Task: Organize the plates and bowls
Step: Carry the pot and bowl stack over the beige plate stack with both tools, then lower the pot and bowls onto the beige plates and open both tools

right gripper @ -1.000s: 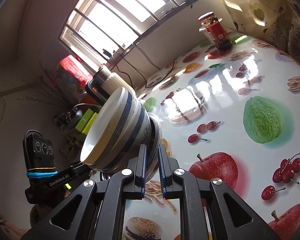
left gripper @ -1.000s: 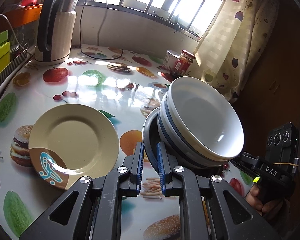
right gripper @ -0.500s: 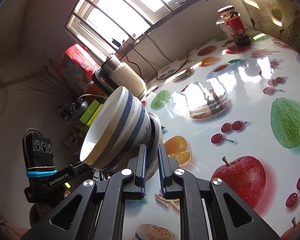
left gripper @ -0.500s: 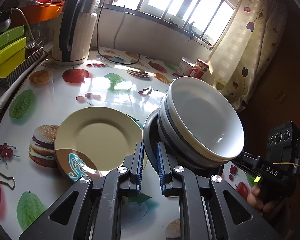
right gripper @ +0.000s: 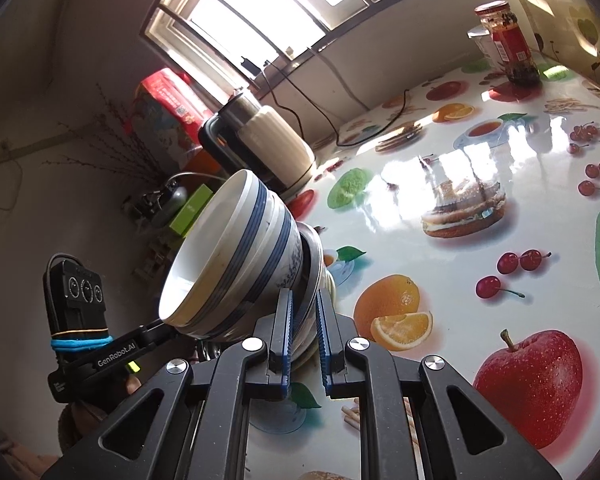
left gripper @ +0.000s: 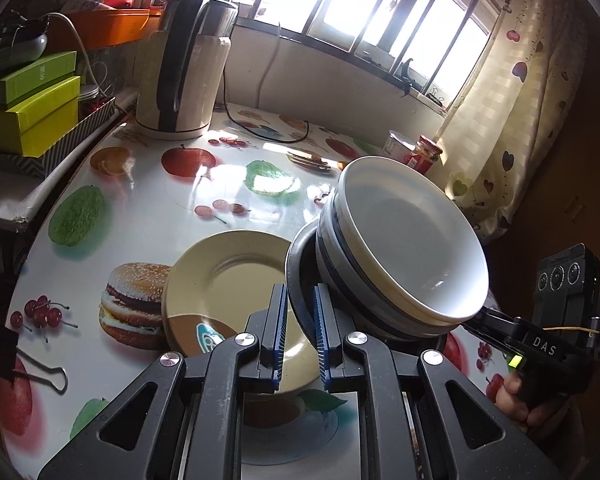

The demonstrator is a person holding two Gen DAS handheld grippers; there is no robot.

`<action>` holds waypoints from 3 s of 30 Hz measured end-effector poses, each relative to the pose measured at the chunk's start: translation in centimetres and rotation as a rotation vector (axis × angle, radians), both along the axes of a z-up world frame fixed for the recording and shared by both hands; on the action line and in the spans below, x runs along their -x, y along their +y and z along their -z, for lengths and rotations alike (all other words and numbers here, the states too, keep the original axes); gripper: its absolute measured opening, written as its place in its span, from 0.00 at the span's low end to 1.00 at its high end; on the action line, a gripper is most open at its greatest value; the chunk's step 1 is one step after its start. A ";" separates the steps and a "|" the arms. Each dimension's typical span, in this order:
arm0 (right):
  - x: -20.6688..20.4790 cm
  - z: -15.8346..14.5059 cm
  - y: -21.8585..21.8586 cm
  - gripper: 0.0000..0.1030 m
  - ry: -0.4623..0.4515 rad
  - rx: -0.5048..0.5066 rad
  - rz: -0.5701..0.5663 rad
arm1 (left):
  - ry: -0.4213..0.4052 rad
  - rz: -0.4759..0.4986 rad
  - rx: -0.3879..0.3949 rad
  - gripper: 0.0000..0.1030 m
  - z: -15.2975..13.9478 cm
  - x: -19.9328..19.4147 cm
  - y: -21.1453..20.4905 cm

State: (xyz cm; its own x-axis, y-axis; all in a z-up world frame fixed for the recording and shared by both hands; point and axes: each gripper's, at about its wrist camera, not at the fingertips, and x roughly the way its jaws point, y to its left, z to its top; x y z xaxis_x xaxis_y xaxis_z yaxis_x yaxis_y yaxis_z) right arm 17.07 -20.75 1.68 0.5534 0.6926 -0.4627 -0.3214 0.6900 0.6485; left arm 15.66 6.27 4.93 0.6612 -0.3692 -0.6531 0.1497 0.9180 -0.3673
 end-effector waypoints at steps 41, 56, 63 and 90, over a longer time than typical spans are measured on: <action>-4.6 2.9 6.0 0.12 0.071 0.019 -0.100 | 0.077 -0.102 -0.013 0.12 3.3 -1.7 4.6; -4.6 3.2 6.2 0.13 0.072 0.034 -0.098 | 0.070 -0.107 -0.027 0.12 3.4 -1.6 4.4; -4.4 3.1 6.4 0.13 0.061 0.057 -0.092 | 0.066 -0.113 -0.040 0.14 3.3 -1.4 4.3; -2.4 1.1 6.0 0.43 0.002 0.124 -0.058 | 0.040 -0.155 -0.089 0.39 2.1 0.8 4.4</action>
State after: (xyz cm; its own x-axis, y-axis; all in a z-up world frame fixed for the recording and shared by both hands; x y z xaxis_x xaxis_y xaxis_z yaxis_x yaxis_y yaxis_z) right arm 19.51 -14.78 0.61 0.5129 0.6610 -0.5477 -0.3616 0.7450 0.5605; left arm 14.86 10.63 2.83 0.6787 -0.2049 -0.7052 -0.0089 0.9579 -0.2868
